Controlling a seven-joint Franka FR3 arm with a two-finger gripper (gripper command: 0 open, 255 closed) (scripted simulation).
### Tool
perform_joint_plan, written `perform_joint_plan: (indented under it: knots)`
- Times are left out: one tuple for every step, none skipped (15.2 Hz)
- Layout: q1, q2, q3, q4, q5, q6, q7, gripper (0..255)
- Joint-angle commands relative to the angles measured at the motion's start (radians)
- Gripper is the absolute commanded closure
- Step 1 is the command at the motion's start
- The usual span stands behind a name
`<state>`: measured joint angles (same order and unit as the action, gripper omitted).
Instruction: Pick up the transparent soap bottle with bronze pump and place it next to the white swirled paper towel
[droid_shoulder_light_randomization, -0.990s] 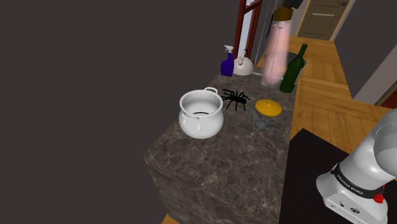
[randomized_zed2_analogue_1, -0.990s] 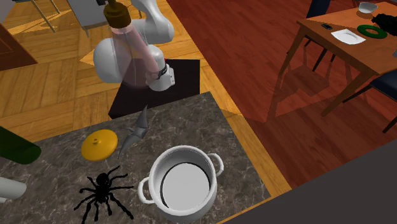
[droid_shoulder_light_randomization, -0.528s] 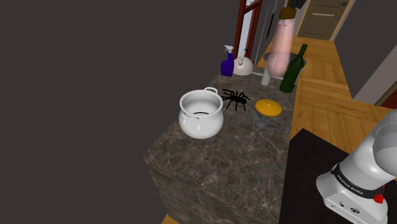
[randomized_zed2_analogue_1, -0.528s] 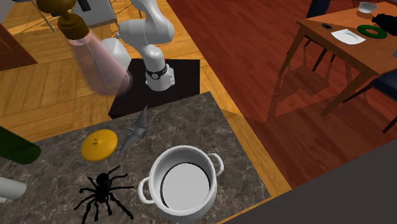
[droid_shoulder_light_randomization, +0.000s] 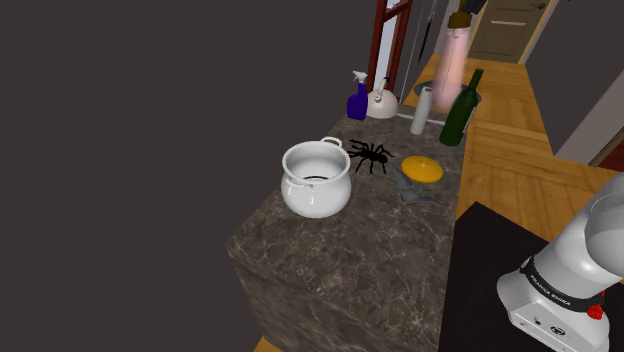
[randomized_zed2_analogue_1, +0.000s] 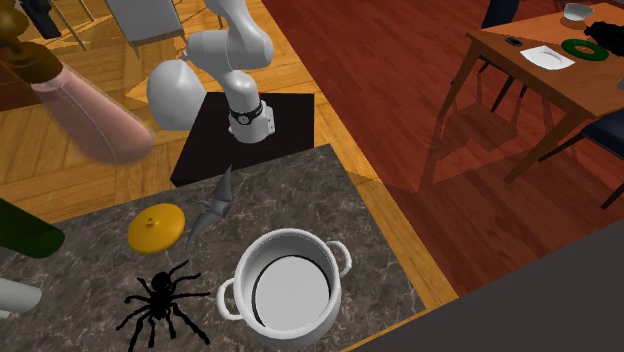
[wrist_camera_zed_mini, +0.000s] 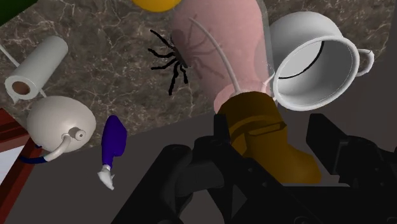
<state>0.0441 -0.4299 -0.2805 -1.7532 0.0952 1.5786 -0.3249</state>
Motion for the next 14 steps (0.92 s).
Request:
perform_joint_plan:
  knots:
    - [-0.005,0.047,-0.047,0.039,0.007,0.001,-0.055,255]
    - [-0.008,0.07,-0.069,0.058,0.012,0.0,-0.081,255]
    - [-0.011,0.094,-0.092,0.078,0.019,-0.001,-0.107,255]
    - [-0.014,0.119,-0.114,0.1,0.027,-0.003,-0.133,255]
    - [-0.017,0.146,-0.137,0.124,0.037,-0.006,-0.16,255]
    - [-0.021,0.175,-0.161,0.149,0.049,-0.009,-0.187,255]
    - [-0.025,0.205,-0.184,0.176,0.062,-0.014,-0.215,255]
    - [-0.031,0.237,-0.208,0.205,0.078,-0.019,-0.243,255]
    - [-0.037,0.27,-0.231,0.236,0.096,-0.026,-0.272,255]
    - [-0.046,0.306,-0.255,0.269,0.116,-0.035,-0.301,255]
    - [-0.056,0.344,-0.278,0.304,0.139,-0.045,-0.331,255]
    - [-0.068,0.385,-0.301,0.341,0.165,-0.056,-0.36,255]
    - [-0.083,0.427,-0.322,0.382,0.194,-0.07,-0.39,255]
    - [-0.102,0.472,-0.343,0.425,0.225,-0.086,-0.42,255]
